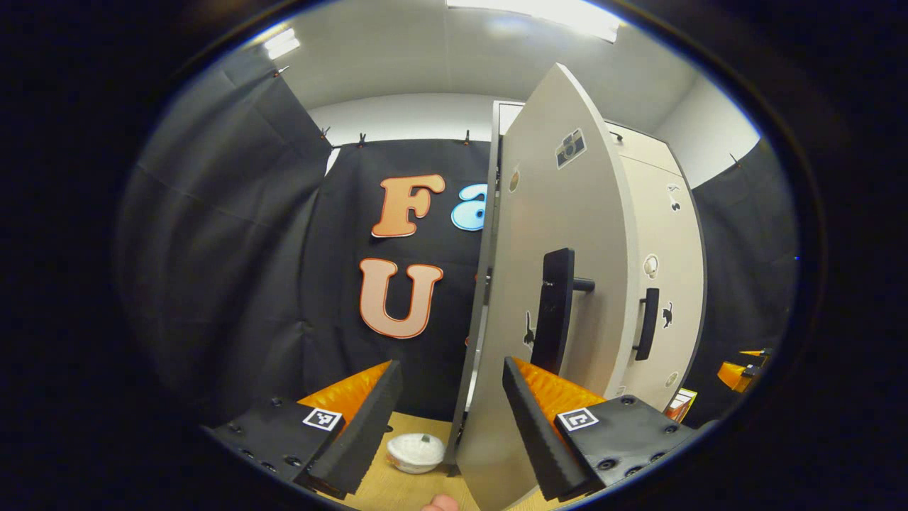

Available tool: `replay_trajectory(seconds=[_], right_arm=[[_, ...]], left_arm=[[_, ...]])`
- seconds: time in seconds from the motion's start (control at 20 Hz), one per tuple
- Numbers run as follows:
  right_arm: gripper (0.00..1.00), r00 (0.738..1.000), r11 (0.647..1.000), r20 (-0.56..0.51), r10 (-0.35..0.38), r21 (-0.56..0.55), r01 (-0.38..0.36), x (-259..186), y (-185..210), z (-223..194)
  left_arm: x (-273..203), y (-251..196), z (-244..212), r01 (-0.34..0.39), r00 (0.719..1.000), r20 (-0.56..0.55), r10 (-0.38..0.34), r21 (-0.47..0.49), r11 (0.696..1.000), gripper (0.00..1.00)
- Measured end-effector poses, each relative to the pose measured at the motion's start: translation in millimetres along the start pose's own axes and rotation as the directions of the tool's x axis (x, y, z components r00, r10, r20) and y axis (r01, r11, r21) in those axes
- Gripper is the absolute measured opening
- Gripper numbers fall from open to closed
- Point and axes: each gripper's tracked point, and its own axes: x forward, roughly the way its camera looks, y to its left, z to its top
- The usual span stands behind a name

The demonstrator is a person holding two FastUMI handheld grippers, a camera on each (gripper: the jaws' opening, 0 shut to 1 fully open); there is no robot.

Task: Grab one shoe with the right hand and put it into the shoe cabinet, grab the other shoe with the left hand and put it into the shoe cabinet; then close the right door with the right hand and the left door with the left hand.

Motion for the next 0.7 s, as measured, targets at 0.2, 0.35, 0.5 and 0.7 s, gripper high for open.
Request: replay_trajectory(seconds=[0.2,0.35,0.5,0.7], right_arm=[[0.93,1.0,1.0,0.009,-0.009,0.005,0.009,-6.3,-4.5,4.1],[0.93,1.0,1.0,0.02,-0.024,0.008,0.024,-9.5,-9.1,8.5],[0.93,0.999,0.999,0.022,-0.032,0.016,0.031,-13.6,-11.3,11.3],[0.93,0.999,0.999,0.014,-0.044,0.013,0.043,-18.3,-13.1,8.5]], left_arm=[[11.0,-37.7,-5.4,0.078,0.997,-0.009,-0.078,0.008,0.997,0.9],[22.2,-60.9,-12.9,0.115,0.993,-0.016,-0.114,0.046,0.992,0.99],[23.1,-84.2,-14.6,0.156,0.988,-0.004,-0.156,0.035,0.987,0.95],[28.0,-103.7,-13.0,0.206,0.979,-0.001,-0.206,-0.003,0.979,0.96]])
